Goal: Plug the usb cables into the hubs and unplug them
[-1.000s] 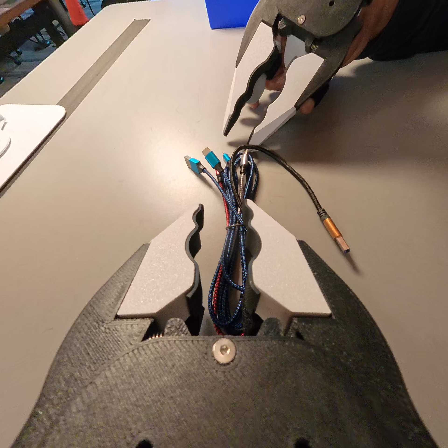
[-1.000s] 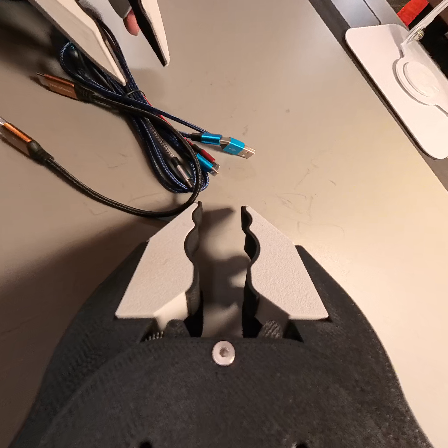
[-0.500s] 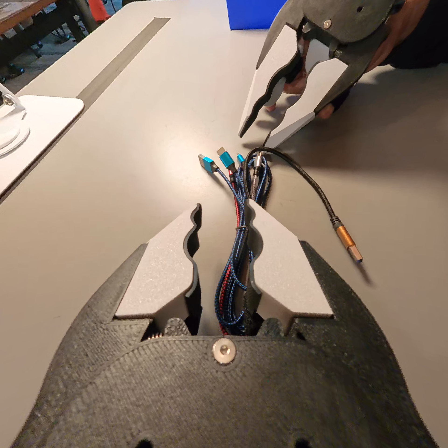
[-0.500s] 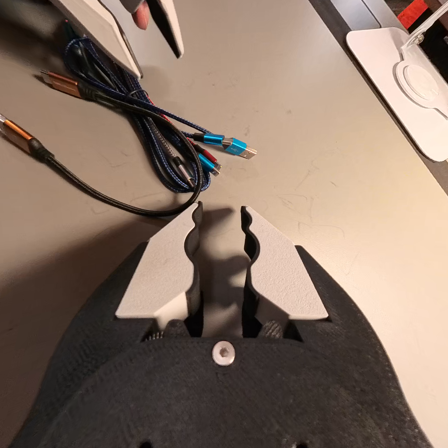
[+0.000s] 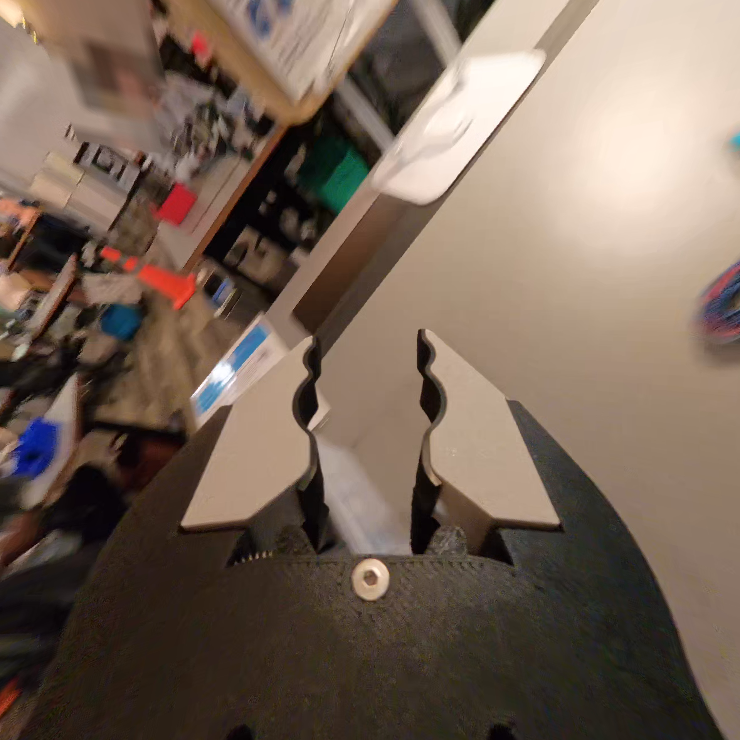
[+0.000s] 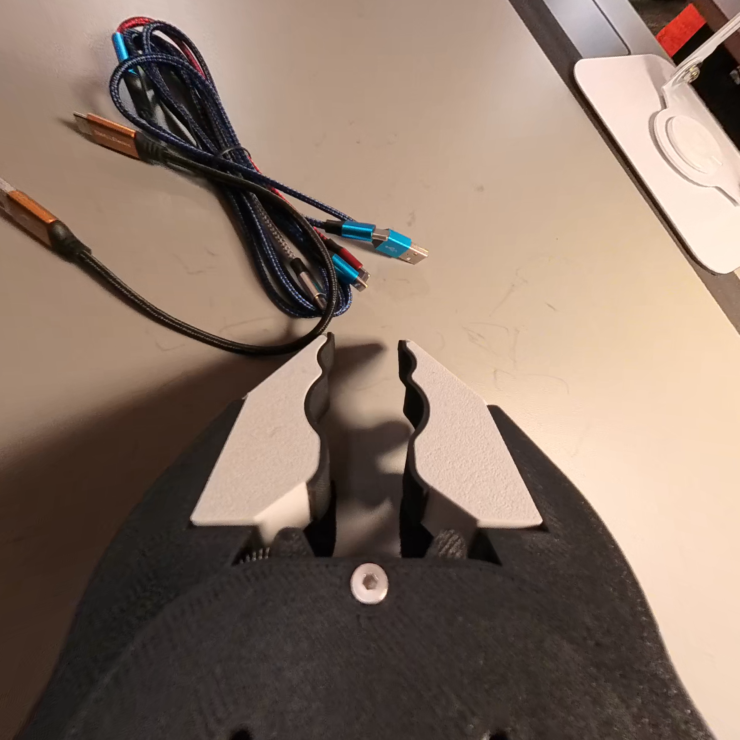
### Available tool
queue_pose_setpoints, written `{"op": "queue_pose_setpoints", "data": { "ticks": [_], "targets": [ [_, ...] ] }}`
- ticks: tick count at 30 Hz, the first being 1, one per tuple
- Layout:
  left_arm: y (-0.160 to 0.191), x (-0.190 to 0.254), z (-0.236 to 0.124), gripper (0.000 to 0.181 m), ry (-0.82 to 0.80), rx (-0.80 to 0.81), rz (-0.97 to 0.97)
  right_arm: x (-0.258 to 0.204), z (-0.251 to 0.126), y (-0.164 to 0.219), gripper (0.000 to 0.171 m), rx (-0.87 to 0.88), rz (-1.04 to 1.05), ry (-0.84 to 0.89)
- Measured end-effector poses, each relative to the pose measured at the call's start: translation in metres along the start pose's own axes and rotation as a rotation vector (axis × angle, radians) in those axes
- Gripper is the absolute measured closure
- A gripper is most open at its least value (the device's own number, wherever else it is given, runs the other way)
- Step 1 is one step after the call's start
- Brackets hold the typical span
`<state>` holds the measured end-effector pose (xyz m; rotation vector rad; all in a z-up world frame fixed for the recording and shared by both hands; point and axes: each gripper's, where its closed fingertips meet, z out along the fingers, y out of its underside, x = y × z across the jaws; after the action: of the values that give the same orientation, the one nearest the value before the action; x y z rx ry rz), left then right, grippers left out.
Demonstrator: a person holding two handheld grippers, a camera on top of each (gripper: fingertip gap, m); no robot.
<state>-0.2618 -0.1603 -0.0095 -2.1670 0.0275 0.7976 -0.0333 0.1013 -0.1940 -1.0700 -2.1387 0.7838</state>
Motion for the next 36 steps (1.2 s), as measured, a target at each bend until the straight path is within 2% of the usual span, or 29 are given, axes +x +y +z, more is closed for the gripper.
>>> {"op": "queue_pose_setpoints", "data": {
  "ticks": [3, 6, 9, 17, 25, 30, 32, 33, 34, 35, 36],
  "targets": [
    [0.094, -0.06, -0.002, 0.127, 0.033, -0.317, 0.084, 0.0, 0.0, 0.0, 0.138, 0.0, -0.001, 0.001],
    [0.183, -0.085, -0.007, 0.131, 0.173, -0.588, 0.148, 0.0, 0.0, 0.0, 0.139, 0.0, 0.0, -0.001],
    [0.229, -0.082, -0.012, 0.134, 0.327, -0.751, 0.206, 0.0, 0.0, 0.0, 0.138, -0.001, 0.006, -0.006],
    [0.265, -0.064, -0.006, 0.138, 0.56, -0.979, 0.386, 0.0, 0.0, 0.0, 0.138, -0.002, 0.012, -0.019],
    [0.281, -0.053, 0.003, 0.138, 0.702, -1.083, 0.438, 0.0, 0.0, 0.0, 0.138, -0.003, 0.013, -0.023],
    [0.279, -0.056, 0.011, 0.145, 0.678, -1.068, 0.477, 0.0, 0.0, 0.0, 0.139, -0.001, 0.006, -0.023],
    [0.275, -0.057, 0.015, 0.15, 0.643, -1.021, 0.458, -0.001, 0.0, 0.0, 0.139, 0.0, 0.0, -0.02],
    [0.27, -0.058, 0.017, 0.143, 0.611, -0.988, 0.425, -0.001, 0.0, 0.0, 0.139, 0.0, -0.001, -0.02],
    [0.264, -0.061, 0.019, 0.149, 0.572, -0.936, 0.409, -0.001, 0.0, 0.0, 0.139, 0.001, -0.002, -0.019],
    [0.257, -0.067, 0.019, 0.142, 0.525, -0.891, 0.407, -0.001, 0.0, 0.0, 0.139, 0.001, -0.002, -0.019],
    [0.25, -0.071, 0.018, 0.15, 0.48, -0.858, 0.392, -0.001, 0.0, 0.0, 0.139, 0.001, -0.003, -0.019]
  ]
}}
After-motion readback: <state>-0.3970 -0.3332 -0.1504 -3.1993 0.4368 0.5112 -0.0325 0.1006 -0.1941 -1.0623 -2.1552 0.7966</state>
